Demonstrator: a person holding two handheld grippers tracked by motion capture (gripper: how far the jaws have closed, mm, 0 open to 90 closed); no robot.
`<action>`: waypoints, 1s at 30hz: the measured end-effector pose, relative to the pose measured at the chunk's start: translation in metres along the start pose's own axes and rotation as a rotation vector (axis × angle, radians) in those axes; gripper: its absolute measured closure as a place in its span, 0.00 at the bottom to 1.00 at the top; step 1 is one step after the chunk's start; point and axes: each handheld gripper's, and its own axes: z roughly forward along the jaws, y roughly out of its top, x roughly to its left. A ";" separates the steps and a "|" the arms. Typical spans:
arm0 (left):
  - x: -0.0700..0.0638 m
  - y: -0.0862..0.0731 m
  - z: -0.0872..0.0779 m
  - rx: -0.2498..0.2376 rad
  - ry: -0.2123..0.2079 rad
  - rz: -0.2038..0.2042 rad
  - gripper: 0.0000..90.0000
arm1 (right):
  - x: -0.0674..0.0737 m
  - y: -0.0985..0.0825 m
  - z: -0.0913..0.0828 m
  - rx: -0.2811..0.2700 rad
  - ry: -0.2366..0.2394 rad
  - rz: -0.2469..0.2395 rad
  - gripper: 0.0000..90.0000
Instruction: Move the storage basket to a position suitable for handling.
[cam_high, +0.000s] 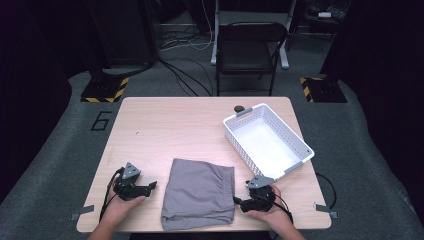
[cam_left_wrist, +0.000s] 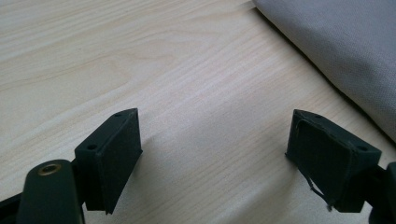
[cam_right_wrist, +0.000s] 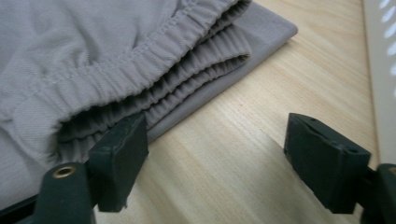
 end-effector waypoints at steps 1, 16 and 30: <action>0.000 0.000 0.000 -0.003 0.002 -0.002 0.19 | 0.000 0.000 0.000 0.007 0.005 -0.004 0.20; -0.001 0.000 0.002 -0.008 0.014 -0.011 0.17 | 0.001 0.000 0.001 0.009 -0.005 0.009 0.19; -0.001 0.001 0.002 -0.005 0.017 -0.018 0.17 | 0.006 0.009 -0.009 0.062 -0.023 0.063 0.36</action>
